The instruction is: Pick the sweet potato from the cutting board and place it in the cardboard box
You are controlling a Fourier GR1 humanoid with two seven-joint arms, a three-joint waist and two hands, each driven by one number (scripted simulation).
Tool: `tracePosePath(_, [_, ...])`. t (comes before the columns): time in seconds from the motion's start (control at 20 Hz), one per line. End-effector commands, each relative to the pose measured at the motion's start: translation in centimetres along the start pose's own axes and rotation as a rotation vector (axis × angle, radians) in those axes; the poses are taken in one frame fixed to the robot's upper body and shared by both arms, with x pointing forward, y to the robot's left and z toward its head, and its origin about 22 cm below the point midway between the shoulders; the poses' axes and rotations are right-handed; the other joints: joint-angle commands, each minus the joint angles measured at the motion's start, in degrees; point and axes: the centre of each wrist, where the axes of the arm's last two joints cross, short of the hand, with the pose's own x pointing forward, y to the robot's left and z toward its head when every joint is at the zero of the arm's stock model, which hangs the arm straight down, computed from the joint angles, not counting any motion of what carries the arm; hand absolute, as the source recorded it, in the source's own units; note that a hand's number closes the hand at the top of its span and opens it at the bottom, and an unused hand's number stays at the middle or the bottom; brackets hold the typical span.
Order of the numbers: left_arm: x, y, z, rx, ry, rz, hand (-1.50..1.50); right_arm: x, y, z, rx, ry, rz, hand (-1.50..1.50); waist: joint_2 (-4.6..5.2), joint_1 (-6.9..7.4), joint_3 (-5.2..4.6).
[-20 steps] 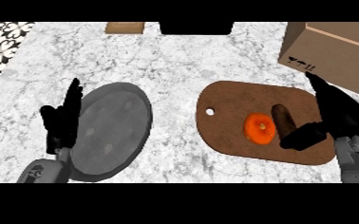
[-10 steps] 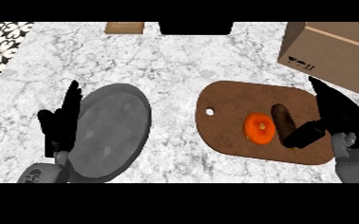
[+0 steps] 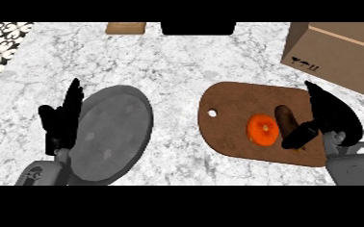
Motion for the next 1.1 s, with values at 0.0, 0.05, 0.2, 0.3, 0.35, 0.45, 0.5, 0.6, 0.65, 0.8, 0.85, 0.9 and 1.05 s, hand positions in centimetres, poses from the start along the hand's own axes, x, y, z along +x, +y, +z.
tracePosePath(0.0, [-1.2, 0.7, -0.5, 0.001, 0.030, 0.007, 0.00, 0.9, 0.6, -1.0, 0.021, 0.136, 0.041, -1.50, 0.20, 0.05, -0.15])
tracePosePath(0.05, [-1.7, -1.2, 0.6, -0.003, 0.019, -0.007, 0.00, 1.0, 0.3, -1.2, 0.025, 0.119, 0.040, -1.50, 0.15, 0.09, -0.14])
tracePosePath(0.2, [-1.2, 0.8, -0.3, 0.009, 0.027, 0.001, 0.00, -0.6, 0.1, -2.2, 0.039, 0.136, 0.044, -1.50, 0.16, -0.10, -0.14])
tracePosePath(0.3, [-0.8, 0.2, -0.6, 0.001, 0.005, -0.026, 0.00, -0.7, 0.7, -2.7, 0.041, 0.145, 0.050, -1.50, 0.16, -0.13, -0.13])
tracePosePath(0.35, [-1.8, 0.5, 0.9, -0.003, 0.036, 0.006, 0.00, 0.4, 0.9, -2.3, 0.035, 0.136, 0.039, -1.50, 0.11, 0.14, -0.13])
tracePosePath(0.45, [0.8, -1.3, 0.2, 0.004, 0.011, 0.009, 0.00, -1.6, 0.4, -2.3, 0.048, 0.130, 0.035, -1.50, 0.03, -0.20, -0.11])
tracePosePath(0.5, [-1.8, -0.2, 1.9, -0.010, 0.013, -0.011, 0.00, 0.0, 1.9, -0.3, 0.027, 0.132, 0.035, -1.50, -0.01, -0.07, -0.14])
tracePosePath(0.6, [-2.0, -0.4, 1.5, 0.013, 0.020, 0.011, 0.00, -2.6, 4.2, -2.8, 0.042, 0.140, 0.041, -1.50, 0.09, -0.07, -0.11])
tracePosePath(0.65, [-1.3, -2.1, 1.1, -0.003, 0.009, 0.003, 0.00, 0.6, 1.8, -2.8, 0.029, 0.134, 0.034, -1.50, 0.11, 0.09, -0.12])
tracePosePath(0.8, [-1.1, -0.7, 1.7, 0.004, 0.024, 0.015, 0.00, -0.9, 3.6, -4.4, 0.034, 0.136, 0.033, -1.50, 0.11, 0.20, -0.11])
tracePosePath(0.85, [0.3, 0.2, 0.9, 0.007, 0.023, 0.003, 0.00, -0.9, 2.9, -2.4, 0.042, 0.119, 0.024, -1.50, 0.04, -0.08, -0.12])
tracePosePath(0.9, [0.3, -0.4, 1.1, -0.016, 0.018, 0.003, 0.00, -1.8, 3.1, -4.4, 0.039, 0.125, 0.026, 1.50, 0.09, 0.04, -0.11])
tracePosePath(1.05, [-0.5, -0.4, 1.0, -0.009, 0.024, -0.011, 0.00, -1.8, 3.6, -4.6, -0.021, -0.009, 0.055, 1.50, 0.12, 0.08, -0.10])
